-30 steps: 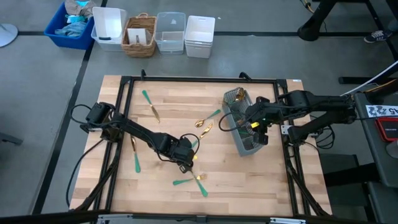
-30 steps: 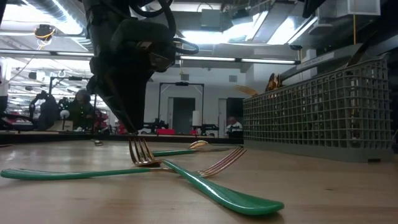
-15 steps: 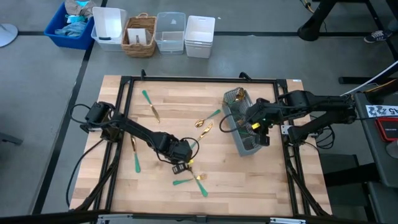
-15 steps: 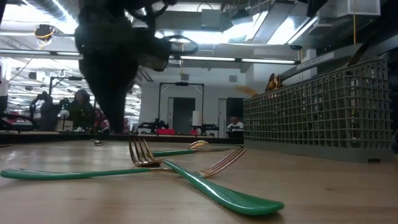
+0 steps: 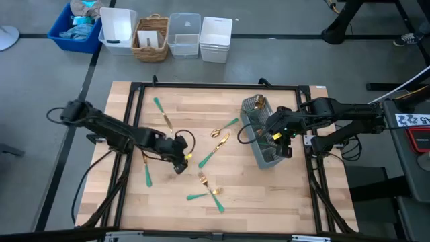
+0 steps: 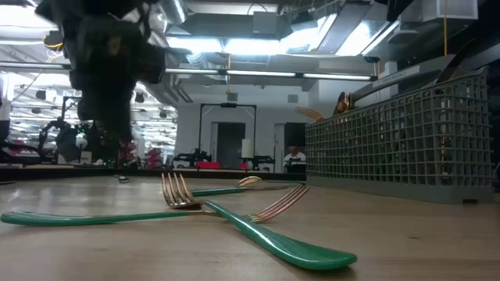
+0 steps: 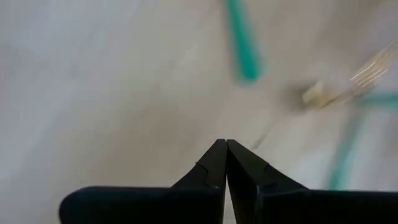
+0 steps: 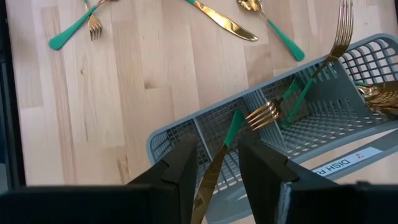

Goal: Sort silverware
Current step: Put the bottom fork in the middle section of the basket

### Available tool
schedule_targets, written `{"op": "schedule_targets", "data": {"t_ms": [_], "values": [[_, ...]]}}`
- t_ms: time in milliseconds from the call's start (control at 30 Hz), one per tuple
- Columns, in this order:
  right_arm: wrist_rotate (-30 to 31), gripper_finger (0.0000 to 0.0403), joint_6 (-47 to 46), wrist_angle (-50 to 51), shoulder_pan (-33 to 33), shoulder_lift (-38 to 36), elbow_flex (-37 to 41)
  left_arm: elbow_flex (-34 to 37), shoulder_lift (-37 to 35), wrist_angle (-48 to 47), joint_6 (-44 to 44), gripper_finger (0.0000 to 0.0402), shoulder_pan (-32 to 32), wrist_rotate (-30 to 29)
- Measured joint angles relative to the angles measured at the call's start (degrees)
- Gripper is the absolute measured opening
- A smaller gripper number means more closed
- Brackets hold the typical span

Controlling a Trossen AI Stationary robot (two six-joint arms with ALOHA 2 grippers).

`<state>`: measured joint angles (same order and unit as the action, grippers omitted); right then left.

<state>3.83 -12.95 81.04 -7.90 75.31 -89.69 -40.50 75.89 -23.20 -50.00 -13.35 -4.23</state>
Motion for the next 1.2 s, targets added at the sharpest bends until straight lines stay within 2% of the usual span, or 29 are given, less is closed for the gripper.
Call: {"op": "schedule_targets", "data": {"t_ms": [133,233,400,533,733,933,1200], "values": [[0.01,0.0119,0.04,-0.23,0.02,0.0,0.0,7.92,-2.45,20.0,-4.71,0.0005,-1.57,0.0],[0.01,0.0119,0.07,-0.25,0.02,0.0,0.0,10.83,-2.0,26.99,-4.8,0.0005,-2.54,-0.93],[0.01,0.0119,0.09,-0.5,0.02,0.0,0.0,12.08,-1.34,28.38,-9.08,0.0005,-3.3,-4.68],[0.01,0.0119,0.08,-0.75,0.02,-0.14,0.0,11.98,-0.42,29.18,-10.48,0.001,-3.66,-5.45],[0.15,0.0119,0.07,-0.9,-0.33,-2.09,0.0,12.01,4.24,31.11,-12.06,0.0066,-5.81,-5.4],[9.43,0.0119,-0.95,-3.48,-7.35,-7.73,0.49,11.98,10.14,40.76,-11.56,0.0124,-7.49,-5.13],[20.58,0.0119,-10.03,-11.11,-21.21,-16.66,6.66,11.61,13.85,43.05,-11.72,0.0139,-7.83,-5.37]]}}
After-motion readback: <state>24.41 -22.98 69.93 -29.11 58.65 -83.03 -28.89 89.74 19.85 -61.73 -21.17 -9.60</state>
